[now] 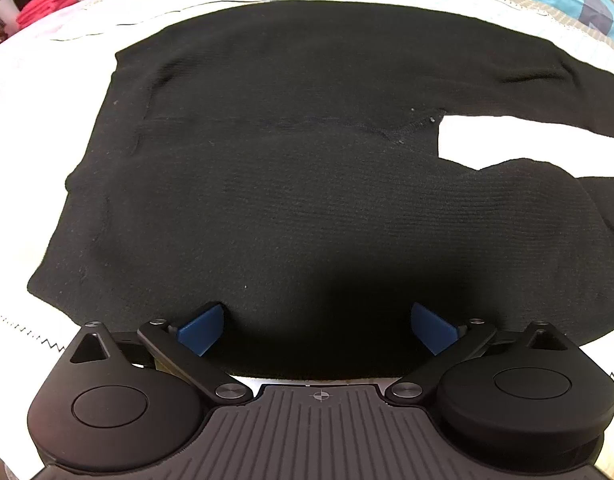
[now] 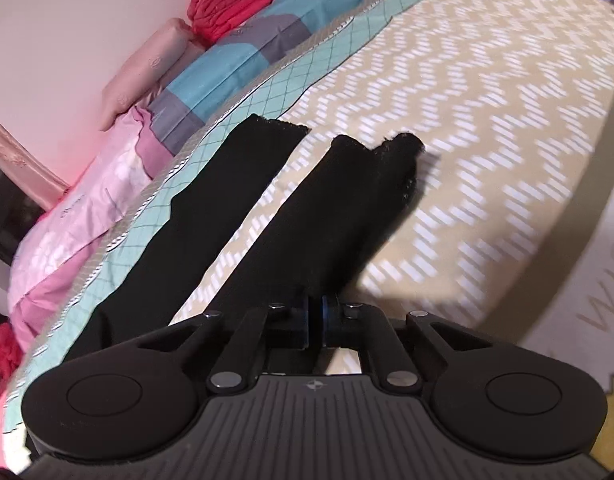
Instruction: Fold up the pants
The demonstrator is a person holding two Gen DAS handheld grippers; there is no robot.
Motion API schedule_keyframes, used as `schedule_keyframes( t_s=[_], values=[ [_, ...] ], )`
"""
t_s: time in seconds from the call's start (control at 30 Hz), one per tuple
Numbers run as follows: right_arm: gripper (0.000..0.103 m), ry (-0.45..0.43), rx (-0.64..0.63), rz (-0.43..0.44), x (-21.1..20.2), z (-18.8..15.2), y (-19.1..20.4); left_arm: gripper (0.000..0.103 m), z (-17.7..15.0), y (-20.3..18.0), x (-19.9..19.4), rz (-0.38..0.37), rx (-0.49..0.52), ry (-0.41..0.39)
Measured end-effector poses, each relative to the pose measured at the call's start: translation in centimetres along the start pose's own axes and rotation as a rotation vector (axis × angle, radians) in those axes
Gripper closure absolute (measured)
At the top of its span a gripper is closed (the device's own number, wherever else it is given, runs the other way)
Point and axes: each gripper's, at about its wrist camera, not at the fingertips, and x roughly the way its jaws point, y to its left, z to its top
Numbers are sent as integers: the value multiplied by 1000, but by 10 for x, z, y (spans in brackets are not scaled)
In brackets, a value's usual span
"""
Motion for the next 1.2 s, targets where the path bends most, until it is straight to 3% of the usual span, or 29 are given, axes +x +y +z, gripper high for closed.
schedule_keyframes(
  t_s=[0.07, 0.17, 0.3, 0.33, 0.43, 0.5, 0.53, 0.6, 0.63, 0.67, 0.7, 0.8, 0.9, 0.93, 1.0, 1.03, 1.1, 1.2],
  values=[
    [96, -42, 33, 39, -34, 2, -12, 0, 1, 1, -2, -6, 6, 4],
    [96, -143, 99, 31, -89, 6, -49, 0, 3, 3, -9, -46, 5, -7],
    [96, 53, 119, -68, -69, -6, -90, 0, 7, 0, -6, -84, 20, 5],
    [95, 39, 122, -60, -70, -12, -93, 0, 8, -3, -2, -66, 34, 13],
    [83, -47, 122, -66, -75, -15, -87, 0, 7, -8, -2, -51, 60, 9],
    [58, -66, 132, -71, -71, -13, -89, 0, 8, -9, -2, -50, 75, 12],
    [57, -74, 142, -77, -68, -11, -90, 0, 7, -9, -2, -51, 80, 12],
    [58, -79, 160, -87, -61, -9, -89, 0, 7, -9, -3, -52, 83, 10],
    [64, -79, 158, -101, -59, -7, -88, 0, 6, -8, -3, -54, 83, 10],
    [98, -74, 138, -130, -58, -5, -83, 0, 4, -8, -3, -53, 85, 10],
    [95, -75, 111, -166, -60, -2, -82, 0, 4, -7, -3, -52, 87, 10],
    [95, -165, 147, -154, -79, -2, -92, 0, 0, -1, -6, -54, 80, 3],
    [89, -77, 149, -238, -71, -5, -95, 0, -6, 9, -10, -52, 65, 4],
    [81, -110, 116, -284, -77, -6, -87, 0, -8, 13, -14, -53, 60, 0],
    [43, -177, 7, -378, -89, -12, -60, 0, -12, 24, -25, -60, 42, -25],
    [41, -192, -89, -351, -93, -17, -43, 0, -14, 30, -29, -58, 31, -35],
    [41, -139, -364, -219, -96, -42, 6, 0, -16, 45, -36, -48, 1, -57],
    [42, 57, -754, 84, -90, -107, 84, 0, -15, 65, -35, -10, -49, -74]
  ],
)
